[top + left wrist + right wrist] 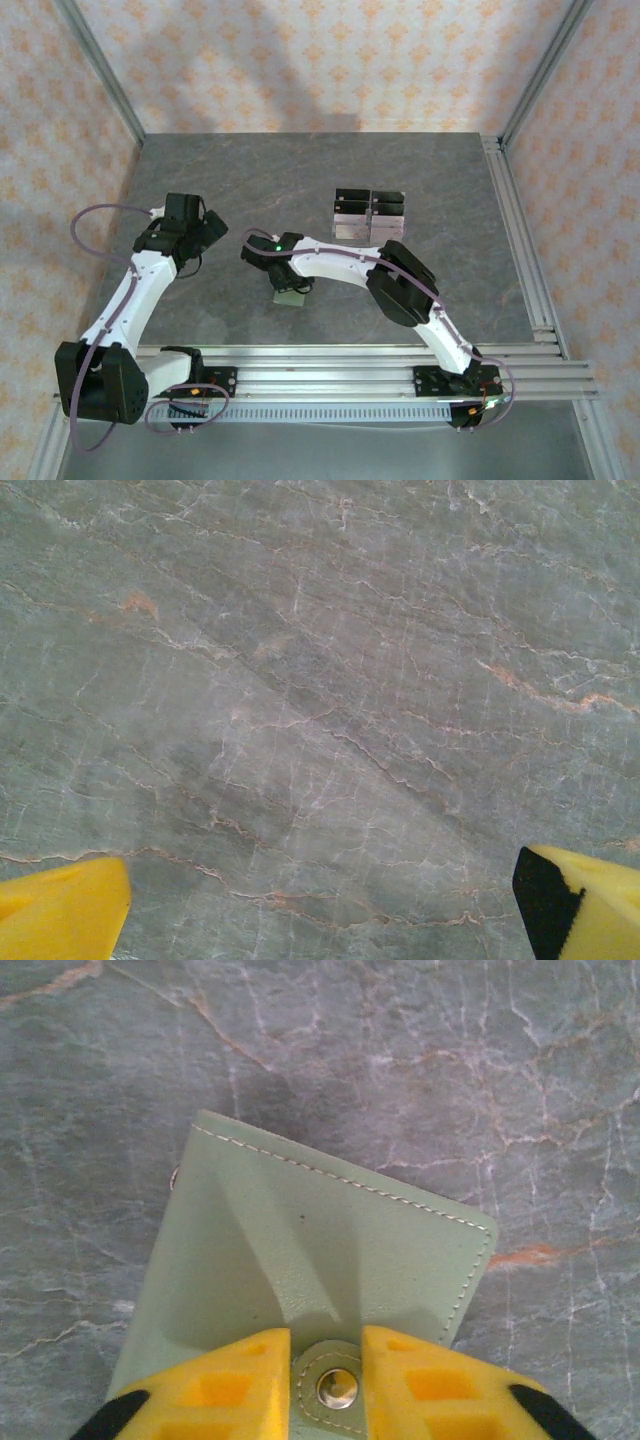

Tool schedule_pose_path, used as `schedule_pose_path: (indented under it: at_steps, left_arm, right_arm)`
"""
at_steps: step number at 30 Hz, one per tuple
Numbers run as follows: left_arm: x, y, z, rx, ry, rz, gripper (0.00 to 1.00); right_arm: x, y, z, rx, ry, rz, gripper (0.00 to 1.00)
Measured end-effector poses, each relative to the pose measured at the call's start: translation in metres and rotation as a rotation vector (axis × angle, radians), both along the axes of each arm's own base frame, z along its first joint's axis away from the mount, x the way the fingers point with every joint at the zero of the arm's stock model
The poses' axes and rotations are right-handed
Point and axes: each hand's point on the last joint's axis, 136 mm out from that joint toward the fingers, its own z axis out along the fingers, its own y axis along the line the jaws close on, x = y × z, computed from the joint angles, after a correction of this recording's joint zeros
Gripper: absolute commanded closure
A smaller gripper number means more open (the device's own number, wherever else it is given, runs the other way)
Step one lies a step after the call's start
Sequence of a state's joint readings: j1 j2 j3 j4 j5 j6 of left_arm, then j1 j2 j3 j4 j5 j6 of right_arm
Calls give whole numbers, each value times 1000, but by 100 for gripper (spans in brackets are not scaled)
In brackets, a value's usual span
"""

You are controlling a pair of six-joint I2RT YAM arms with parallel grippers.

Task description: Put the credit cards into the card holder

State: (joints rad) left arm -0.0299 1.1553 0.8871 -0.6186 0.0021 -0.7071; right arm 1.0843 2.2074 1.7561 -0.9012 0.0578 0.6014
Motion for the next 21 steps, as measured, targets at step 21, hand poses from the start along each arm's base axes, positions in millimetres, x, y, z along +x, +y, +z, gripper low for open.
schedule_pose_path:
  at_steps: [21]
  left_arm:
    - [6, -50, -32, -222, 42, -183, 0]
  right_arm:
    - [18, -41, 39, 140, -75, -33, 100]
